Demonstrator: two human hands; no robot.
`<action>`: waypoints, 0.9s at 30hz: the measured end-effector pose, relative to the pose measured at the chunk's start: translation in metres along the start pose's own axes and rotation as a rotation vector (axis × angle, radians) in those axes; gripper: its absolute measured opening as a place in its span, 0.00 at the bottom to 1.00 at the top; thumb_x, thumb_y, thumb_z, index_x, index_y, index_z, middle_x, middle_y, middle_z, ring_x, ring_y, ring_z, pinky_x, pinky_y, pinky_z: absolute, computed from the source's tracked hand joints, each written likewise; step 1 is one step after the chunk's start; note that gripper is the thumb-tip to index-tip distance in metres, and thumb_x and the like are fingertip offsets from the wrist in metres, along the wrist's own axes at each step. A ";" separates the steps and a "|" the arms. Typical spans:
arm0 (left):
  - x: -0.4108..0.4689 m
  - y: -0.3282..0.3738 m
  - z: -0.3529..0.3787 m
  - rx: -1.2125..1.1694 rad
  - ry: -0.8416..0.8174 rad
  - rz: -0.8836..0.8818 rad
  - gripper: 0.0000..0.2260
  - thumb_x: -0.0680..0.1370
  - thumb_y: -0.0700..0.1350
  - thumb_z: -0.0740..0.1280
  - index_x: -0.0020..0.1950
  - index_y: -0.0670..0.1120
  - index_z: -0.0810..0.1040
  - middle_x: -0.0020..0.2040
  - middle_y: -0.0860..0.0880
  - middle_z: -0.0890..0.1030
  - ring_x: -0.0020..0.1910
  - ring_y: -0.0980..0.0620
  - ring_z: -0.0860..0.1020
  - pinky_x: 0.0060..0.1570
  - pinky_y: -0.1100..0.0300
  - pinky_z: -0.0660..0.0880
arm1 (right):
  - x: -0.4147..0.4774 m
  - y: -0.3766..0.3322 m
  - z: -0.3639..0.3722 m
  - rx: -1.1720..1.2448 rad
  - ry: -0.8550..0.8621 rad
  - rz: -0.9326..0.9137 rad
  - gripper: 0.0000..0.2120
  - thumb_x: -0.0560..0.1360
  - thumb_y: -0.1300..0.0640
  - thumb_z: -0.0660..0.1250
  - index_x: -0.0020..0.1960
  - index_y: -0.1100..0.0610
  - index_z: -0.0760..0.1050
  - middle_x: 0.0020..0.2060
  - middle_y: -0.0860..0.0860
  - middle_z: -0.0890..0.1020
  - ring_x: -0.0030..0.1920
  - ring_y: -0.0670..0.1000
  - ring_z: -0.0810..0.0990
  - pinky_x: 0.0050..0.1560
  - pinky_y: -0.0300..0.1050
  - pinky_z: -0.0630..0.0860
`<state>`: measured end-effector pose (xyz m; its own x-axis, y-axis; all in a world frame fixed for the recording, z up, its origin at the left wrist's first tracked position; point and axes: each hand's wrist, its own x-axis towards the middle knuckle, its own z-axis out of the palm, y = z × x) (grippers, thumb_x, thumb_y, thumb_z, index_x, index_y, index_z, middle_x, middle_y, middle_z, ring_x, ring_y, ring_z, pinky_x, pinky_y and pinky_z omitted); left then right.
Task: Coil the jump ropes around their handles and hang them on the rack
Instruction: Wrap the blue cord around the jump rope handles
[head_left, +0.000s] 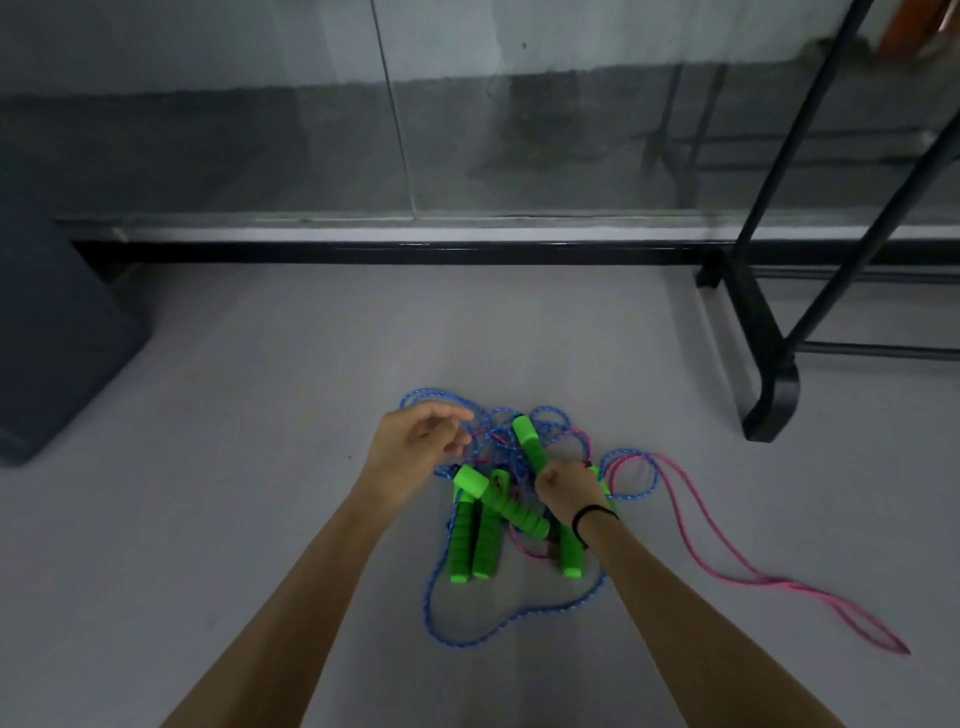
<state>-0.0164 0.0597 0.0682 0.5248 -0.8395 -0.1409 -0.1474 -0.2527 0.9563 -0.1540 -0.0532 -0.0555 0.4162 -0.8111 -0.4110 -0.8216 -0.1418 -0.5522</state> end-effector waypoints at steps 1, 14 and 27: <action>0.004 0.000 0.000 0.000 0.006 0.003 0.09 0.78 0.31 0.59 0.50 0.36 0.79 0.33 0.46 0.78 0.25 0.64 0.76 0.30 0.75 0.70 | 0.008 0.000 0.003 -0.043 0.014 0.011 0.09 0.74 0.63 0.56 0.38 0.62 0.72 0.45 0.64 0.81 0.50 0.62 0.80 0.46 0.49 0.74; 0.033 -0.034 0.006 -0.002 0.008 -0.068 0.09 0.78 0.32 0.59 0.52 0.36 0.79 0.34 0.47 0.78 0.26 0.65 0.77 0.31 0.76 0.71 | 0.078 0.025 0.049 -0.246 0.061 0.100 0.28 0.74 0.57 0.66 0.69 0.63 0.58 0.64 0.60 0.72 0.65 0.61 0.70 0.59 0.54 0.72; 0.039 -0.050 0.006 0.019 0.028 -0.114 0.11 0.77 0.32 0.59 0.50 0.39 0.80 0.33 0.49 0.79 0.26 0.64 0.75 0.31 0.75 0.71 | 0.045 0.011 0.067 -0.094 -0.008 0.045 0.33 0.65 0.47 0.72 0.64 0.55 0.61 0.57 0.58 0.78 0.58 0.61 0.77 0.54 0.53 0.74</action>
<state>0.0064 0.0364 0.0128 0.5620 -0.7911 -0.2414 -0.1006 -0.3551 0.9294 -0.1179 -0.0532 -0.1287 0.3807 -0.8134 -0.4398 -0.8722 -0.1579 -0.4630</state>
